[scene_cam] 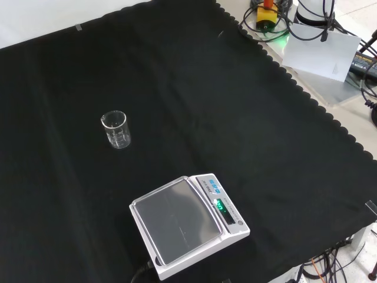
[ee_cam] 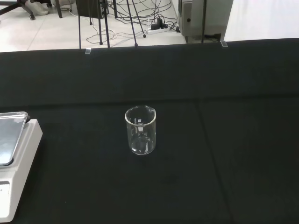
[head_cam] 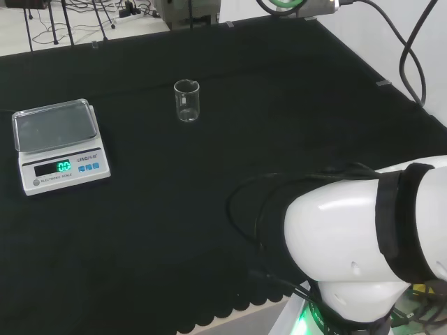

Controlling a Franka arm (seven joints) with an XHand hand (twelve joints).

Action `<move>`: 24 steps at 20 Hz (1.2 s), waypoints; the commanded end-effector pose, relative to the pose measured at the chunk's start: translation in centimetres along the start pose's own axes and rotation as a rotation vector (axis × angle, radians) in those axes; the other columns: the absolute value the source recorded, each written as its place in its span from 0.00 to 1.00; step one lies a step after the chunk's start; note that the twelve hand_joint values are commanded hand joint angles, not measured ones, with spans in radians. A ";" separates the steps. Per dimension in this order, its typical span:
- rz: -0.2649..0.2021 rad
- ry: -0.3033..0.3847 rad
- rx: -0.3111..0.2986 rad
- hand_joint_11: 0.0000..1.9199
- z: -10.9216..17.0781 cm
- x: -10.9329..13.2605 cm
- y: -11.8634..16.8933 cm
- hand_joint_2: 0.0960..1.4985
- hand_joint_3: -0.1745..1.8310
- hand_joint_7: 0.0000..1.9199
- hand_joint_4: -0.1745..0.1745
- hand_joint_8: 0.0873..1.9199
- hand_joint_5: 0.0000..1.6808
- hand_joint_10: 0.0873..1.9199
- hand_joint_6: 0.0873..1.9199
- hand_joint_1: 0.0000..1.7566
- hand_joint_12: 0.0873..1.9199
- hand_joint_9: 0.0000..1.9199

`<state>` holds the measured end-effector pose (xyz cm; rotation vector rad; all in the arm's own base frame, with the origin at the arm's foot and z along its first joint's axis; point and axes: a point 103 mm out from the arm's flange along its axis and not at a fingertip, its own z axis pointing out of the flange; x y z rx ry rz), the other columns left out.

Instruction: Pick up the beaker.

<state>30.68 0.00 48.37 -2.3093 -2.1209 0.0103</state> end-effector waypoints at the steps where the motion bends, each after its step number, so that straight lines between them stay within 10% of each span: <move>1: 0.002 -0.010 -0.007 0.00 0.1 -0.1 0.1 0.47 0.13 0.04 0.60 0.18 0.00 0.42 0.00 0.36 0.56 0.02; 10: -0.019 0.019 -0.006 0.00 3.1 0.7 2.6 0.49 0.13 0.00 0.56 0.28 0.00 0.44 0.00 0.36 0.56 0.02; 24: -0.156 0.061 0.101 0.00 15.4 0.8 18.2 0.48 0.13 0.00 0.59 0.22 0.00 0.44 0.00 0.37 0.56 0.00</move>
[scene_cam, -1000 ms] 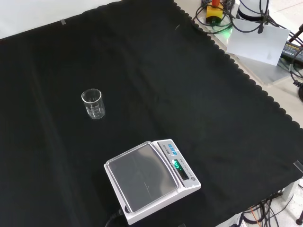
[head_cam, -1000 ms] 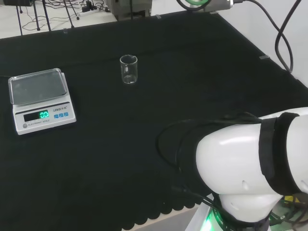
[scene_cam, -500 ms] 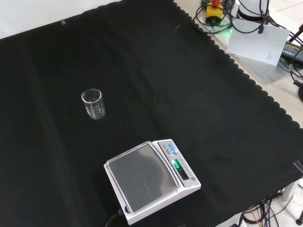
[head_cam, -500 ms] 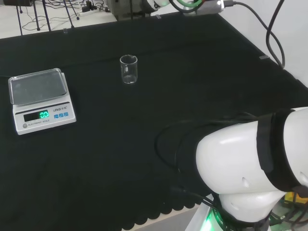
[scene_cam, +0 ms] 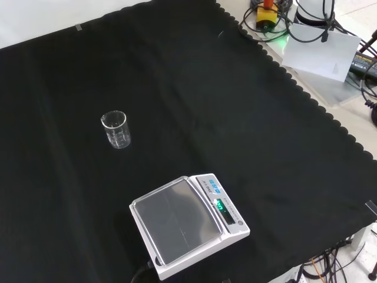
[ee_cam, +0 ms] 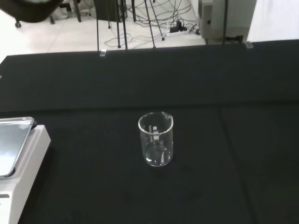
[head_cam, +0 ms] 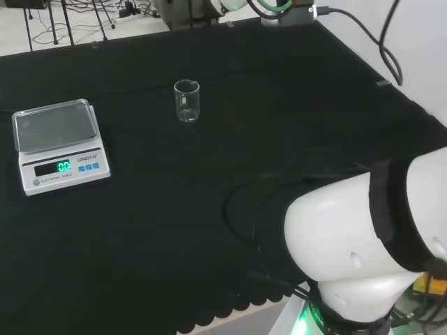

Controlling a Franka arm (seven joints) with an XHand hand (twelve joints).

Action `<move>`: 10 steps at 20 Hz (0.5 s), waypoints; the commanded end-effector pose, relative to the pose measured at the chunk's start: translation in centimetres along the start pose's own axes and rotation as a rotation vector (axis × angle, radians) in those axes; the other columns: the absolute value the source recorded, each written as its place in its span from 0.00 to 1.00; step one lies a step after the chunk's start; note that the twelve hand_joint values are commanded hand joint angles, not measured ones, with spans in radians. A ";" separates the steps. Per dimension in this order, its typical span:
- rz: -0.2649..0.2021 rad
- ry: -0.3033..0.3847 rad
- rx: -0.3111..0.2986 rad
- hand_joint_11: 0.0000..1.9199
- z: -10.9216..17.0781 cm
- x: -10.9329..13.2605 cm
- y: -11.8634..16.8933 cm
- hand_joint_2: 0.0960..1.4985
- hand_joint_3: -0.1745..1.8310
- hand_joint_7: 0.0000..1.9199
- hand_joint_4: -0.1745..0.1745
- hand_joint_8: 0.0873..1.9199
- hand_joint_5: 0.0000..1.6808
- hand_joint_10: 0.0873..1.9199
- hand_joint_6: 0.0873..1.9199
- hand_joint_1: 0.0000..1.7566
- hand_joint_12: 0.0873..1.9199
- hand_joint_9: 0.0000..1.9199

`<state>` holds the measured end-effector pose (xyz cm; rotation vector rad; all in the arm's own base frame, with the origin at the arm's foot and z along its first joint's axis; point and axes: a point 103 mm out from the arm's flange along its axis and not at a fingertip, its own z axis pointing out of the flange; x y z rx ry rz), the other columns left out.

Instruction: Pick up the beaker.

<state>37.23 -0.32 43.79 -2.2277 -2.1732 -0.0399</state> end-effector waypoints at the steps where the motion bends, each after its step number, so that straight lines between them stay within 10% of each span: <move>1: -0.101 0.027 0.117 0.00 11.5 -0.3 12.4 0.48 0.13 0.00 0.59 0.22 0.00 0.44 0.00 0.37 0.56 0.00; 10: -0.150 0.019 0.179 0.00 16.4 2.5 17.8 0.48 0.13 0.00 0.59 0.22 0.00 0.44 0.00 0.38 0.55 0.00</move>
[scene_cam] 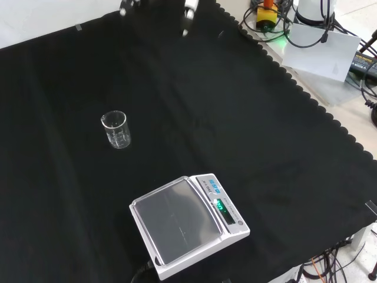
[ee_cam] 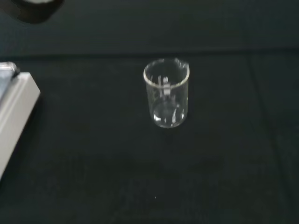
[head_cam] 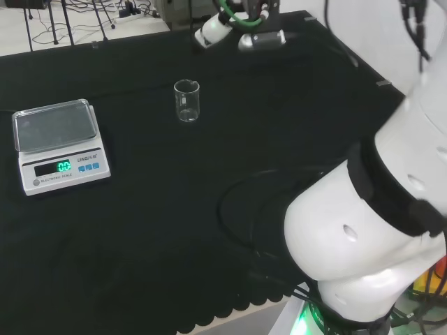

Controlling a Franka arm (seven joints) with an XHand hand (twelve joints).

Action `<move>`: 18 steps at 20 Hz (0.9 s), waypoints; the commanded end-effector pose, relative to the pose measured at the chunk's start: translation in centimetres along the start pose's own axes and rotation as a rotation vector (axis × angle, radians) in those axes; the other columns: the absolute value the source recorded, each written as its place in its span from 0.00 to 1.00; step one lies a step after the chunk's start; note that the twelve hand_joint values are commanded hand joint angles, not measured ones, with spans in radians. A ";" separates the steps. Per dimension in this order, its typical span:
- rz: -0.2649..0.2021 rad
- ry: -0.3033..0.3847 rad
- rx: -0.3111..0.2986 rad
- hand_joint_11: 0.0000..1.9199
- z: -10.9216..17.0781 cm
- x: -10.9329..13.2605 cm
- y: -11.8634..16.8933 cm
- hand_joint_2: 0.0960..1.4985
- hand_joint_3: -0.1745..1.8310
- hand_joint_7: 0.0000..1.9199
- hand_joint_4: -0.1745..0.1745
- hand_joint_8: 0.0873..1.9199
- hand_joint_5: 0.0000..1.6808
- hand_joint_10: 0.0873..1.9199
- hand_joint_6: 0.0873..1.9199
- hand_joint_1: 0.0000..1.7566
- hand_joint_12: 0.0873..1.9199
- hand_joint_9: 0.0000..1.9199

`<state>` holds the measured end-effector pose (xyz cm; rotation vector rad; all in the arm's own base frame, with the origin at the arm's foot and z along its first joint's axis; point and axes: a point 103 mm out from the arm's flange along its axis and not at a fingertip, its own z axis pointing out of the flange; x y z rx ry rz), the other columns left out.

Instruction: Pick up the beaker.

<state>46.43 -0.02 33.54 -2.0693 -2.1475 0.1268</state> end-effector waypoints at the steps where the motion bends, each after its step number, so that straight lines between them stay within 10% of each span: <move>1: -0.094 0.004 0.016 0.00 5.0 1.9 10.3 0.48 0.13 0.00 0.59 0.22 0.00 0.44 0.00 0.38 0.55 0.00; 18: -0.053 0.027 0.137 0.00 12.1 -2.3 19.0 0.49 0.13 0.00 0.60 0.21 0.00 0.43 0.00 0.38 0.54 0.00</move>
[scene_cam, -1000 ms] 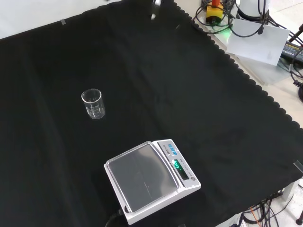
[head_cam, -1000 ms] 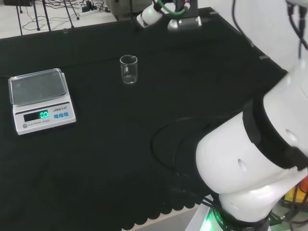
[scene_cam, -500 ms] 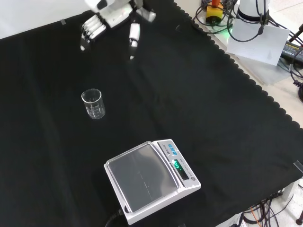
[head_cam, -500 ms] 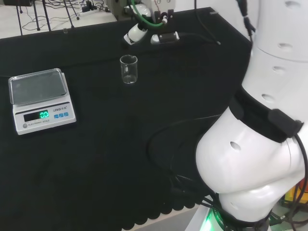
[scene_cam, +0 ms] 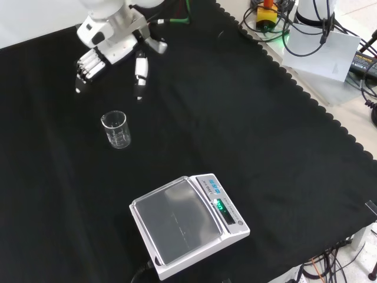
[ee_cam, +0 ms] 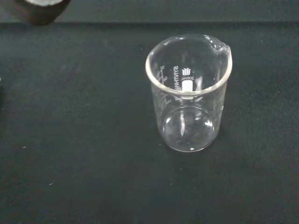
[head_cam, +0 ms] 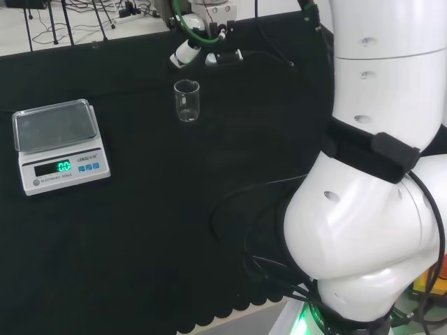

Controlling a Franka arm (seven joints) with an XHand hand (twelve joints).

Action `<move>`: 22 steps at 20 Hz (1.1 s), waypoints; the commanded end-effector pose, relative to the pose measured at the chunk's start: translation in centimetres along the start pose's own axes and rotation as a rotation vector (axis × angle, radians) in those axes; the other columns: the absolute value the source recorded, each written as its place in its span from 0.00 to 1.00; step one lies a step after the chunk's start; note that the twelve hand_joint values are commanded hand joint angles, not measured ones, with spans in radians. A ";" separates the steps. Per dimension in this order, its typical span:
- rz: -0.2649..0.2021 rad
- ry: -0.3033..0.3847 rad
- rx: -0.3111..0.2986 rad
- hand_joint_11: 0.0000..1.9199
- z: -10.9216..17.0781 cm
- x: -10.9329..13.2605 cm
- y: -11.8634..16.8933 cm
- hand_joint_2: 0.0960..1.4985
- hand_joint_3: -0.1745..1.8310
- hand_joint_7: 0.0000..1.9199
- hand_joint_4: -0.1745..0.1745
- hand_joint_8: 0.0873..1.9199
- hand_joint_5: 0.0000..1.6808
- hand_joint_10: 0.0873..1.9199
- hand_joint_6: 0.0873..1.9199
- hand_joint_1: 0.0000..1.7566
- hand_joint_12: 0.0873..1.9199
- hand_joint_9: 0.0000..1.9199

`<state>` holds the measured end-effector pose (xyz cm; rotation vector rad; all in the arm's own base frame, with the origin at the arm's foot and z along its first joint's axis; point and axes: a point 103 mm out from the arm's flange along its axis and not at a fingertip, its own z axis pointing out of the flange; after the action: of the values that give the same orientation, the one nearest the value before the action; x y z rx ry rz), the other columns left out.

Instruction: Pick up the beaker.

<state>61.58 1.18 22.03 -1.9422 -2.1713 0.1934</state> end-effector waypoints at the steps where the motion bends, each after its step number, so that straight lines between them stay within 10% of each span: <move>1: 0.021 0.026 0.060 0.00 3.4 -2.7 2.2 0.49 0.13 0.00 0.60 0.21 0.00 0.43 0.00 0.38 0.54 0.00; 22: 0.020 0.024 0.144 0.00 9.1 -2.4 4.6 0.49 0.13 0.00 0.60 0.21 0.00 0.43 0.00 0.38 0.53 0.00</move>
<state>63.63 -0.47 12.76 -1.8837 -2.0677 0.2991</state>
